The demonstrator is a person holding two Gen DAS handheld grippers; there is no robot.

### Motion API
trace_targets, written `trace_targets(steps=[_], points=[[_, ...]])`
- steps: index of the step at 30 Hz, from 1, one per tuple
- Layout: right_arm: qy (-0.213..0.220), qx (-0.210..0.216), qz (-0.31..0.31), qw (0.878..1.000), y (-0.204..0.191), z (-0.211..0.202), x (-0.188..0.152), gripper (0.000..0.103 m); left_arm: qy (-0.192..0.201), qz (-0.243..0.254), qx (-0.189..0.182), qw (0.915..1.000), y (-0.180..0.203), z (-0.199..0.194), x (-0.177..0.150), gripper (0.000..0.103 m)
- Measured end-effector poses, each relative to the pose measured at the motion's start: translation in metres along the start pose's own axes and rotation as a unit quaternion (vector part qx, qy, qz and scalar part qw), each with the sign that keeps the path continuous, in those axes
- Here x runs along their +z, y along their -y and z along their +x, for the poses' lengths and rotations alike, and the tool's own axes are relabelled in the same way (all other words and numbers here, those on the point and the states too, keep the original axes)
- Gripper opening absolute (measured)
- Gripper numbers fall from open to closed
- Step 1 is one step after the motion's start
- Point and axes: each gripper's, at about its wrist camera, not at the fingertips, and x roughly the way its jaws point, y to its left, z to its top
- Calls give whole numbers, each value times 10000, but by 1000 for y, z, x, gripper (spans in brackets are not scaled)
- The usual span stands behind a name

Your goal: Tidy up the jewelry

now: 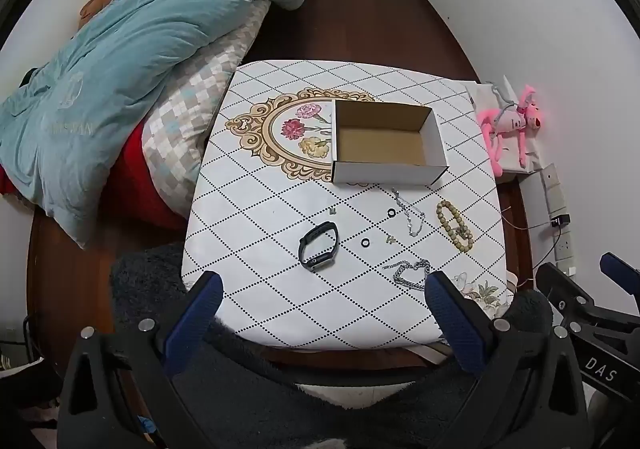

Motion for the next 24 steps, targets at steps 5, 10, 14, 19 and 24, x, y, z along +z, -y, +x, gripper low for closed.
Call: trace_targets(steps=[5,10,14,19,24], points=[[0,-3,-16,10000,1,0,1,103,-6,-12,17,10000,0,0,1,103],[2,-5,-23,10000,3,-2,2,103,33,9,11,10000,0,-5,4,103],[-10,-2,-17,10000,2,-2,4,103,35,10,0,10000,-2,-1,3,103],[2,-2,-10,10000,2,-2,3,103,39,11,3,10000,-2,-1,3,103],[12,3,1,10000,5,-4,3,103,45,59,13,10000,5,-5,6,103]])
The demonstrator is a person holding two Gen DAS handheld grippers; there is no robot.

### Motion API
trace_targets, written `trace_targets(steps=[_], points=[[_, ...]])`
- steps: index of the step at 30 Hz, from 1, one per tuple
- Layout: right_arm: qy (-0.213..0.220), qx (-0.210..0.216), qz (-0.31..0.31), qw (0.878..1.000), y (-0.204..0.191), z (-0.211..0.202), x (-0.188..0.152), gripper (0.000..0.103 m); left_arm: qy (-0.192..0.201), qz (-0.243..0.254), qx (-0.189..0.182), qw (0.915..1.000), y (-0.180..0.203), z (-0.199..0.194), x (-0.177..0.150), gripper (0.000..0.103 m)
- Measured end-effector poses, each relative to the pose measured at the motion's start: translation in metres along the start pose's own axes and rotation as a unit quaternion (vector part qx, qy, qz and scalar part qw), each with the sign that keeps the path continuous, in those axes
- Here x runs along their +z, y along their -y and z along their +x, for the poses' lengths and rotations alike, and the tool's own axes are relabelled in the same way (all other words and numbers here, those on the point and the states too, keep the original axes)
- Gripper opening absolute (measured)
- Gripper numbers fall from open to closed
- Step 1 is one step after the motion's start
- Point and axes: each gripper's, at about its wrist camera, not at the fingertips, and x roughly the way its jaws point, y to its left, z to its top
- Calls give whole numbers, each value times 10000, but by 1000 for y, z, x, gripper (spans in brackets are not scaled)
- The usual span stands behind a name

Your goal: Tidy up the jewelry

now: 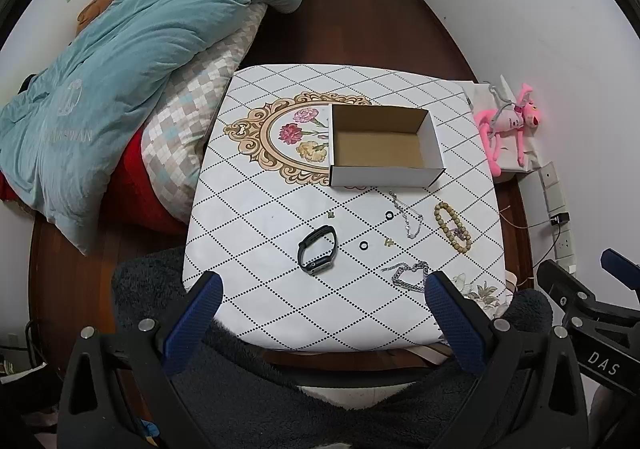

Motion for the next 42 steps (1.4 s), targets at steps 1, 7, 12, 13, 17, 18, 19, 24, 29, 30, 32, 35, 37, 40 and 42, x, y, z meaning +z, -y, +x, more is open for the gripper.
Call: trace_targets(steps=[1,7,12,13,17,18,19,24,29,30,32,35,37,40,42], points=[[-14,2,11,10000,1,-1,3,103,-3,-1,1,10000,0,0,0,103],[-14,2,8,10000,1,-1,3,103,-16,14,8,10000,3,-2,1,103],[-9,-3,11,10000,1,-1,2,103,-9,10,7,10000,3,-1,1,103],[-9,-6,10,10000,1,-1,3,103,-8,13,8,10000,4,-2,1,103],[-10,-5,12,10000,2,-2,3,103,-14,9,1,10000,3,-1,1,103],[-8,-5,14,10000,3,-2,3,103,-14,11,2,10000,3,-2,1,103],[-11,-6,15,10000,2,-2,3,103,-6,15,5,10000,4,-2,1,103],[8,-15,20,10000,6,-3,5,103,20,20,-19,10000,4,-2,1,103],[19,-25,19,10000,9,-5,7,103,31,15,-22,10000,5,-4,1,103],[19,-24,20,10000,10,-5,7,103,31,16,-24,10000,5,-4,1,103],[22,-30,16,10000,8,-5,7,103,29,12,-24,10000,4,-4,1,103],[29,-31,13,10000,8,-5,6,103,48,14,-32,10000,5,-7,2,103],[51,-39,11,10000,10,-6,7,103,60,14,-44,10000,6,-9,3,103],[76,-61,5,10000,8,-9,7,103,84,9,-60,9999,6,-11,3,103],[75,-68,3,9999,7,-10,7,103,83,10,-56,9999,6,-11,3,103]])
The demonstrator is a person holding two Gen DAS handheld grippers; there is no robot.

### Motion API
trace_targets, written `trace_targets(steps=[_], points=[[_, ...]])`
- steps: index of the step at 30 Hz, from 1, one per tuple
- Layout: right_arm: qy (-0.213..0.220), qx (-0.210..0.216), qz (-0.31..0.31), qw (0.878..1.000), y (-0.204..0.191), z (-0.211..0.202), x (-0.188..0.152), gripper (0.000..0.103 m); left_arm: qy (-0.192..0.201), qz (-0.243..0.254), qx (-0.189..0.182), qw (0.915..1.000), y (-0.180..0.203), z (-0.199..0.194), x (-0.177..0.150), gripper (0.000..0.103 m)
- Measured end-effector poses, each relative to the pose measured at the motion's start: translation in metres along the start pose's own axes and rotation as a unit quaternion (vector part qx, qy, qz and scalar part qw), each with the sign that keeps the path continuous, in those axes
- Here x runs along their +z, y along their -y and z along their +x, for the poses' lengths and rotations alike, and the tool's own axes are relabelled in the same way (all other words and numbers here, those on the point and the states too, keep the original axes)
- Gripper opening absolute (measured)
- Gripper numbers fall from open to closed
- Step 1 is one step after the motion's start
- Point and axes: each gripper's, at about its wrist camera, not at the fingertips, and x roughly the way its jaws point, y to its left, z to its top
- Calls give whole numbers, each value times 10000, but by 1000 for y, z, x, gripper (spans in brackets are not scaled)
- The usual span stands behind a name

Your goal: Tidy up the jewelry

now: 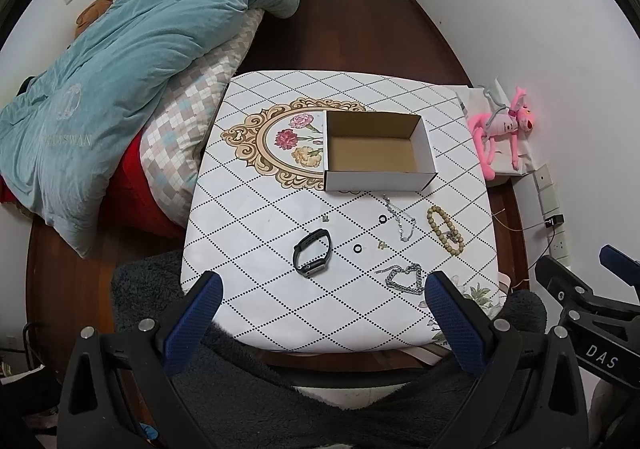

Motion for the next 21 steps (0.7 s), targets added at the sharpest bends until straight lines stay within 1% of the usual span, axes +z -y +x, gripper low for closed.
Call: trace_targets(steps=[21], points=[[39,-1,4,10000,3,-5,2,103,60,2,-25,10000,3,-5,0,103]])
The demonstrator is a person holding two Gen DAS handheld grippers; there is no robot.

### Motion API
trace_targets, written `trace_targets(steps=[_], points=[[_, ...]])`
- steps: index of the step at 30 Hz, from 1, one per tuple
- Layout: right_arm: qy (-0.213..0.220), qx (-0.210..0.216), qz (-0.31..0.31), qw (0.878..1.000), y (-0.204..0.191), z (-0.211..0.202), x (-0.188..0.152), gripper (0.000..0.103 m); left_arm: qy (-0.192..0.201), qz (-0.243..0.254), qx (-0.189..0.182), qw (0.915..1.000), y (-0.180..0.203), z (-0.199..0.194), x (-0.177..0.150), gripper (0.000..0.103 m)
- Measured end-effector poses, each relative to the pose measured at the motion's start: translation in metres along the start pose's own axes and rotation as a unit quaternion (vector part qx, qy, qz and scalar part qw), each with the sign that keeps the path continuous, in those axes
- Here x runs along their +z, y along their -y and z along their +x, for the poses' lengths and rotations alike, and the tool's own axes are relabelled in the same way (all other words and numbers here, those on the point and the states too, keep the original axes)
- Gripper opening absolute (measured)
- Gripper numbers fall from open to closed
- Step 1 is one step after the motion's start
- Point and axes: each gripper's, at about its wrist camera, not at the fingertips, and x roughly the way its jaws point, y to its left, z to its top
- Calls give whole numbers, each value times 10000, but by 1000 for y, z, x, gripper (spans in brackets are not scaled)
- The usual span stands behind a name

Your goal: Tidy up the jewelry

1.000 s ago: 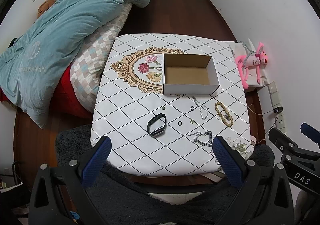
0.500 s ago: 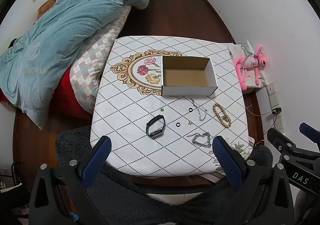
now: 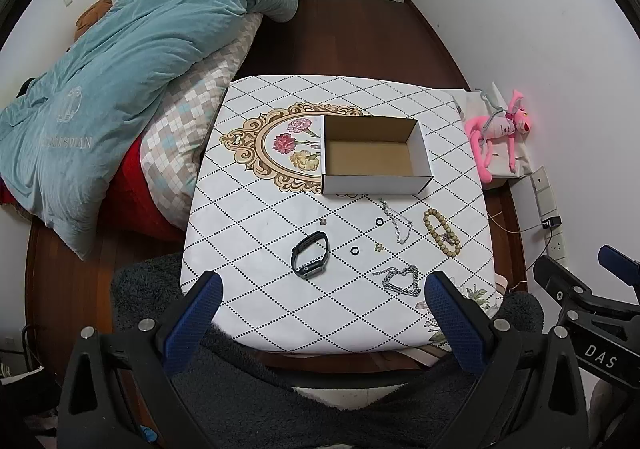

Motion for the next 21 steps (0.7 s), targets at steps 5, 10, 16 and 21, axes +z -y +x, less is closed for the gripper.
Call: trace_targets(steps=[5,10,16,21], points=[[11,1,3,10000,-1,0,-1,103,29,1,-4,10000,-1,-2,0,103],[24,-4,13,10000,-1,-1,0,103,39,-8,32,10000,-3,3,2,103],[-74,-75,117,9999,1,21,5,103,65,-84,375,9992,-14,40,10,103],[-268,-226,220,9991,9,65,11,103,-93,-200,525,9984,-30,88,14,103]])
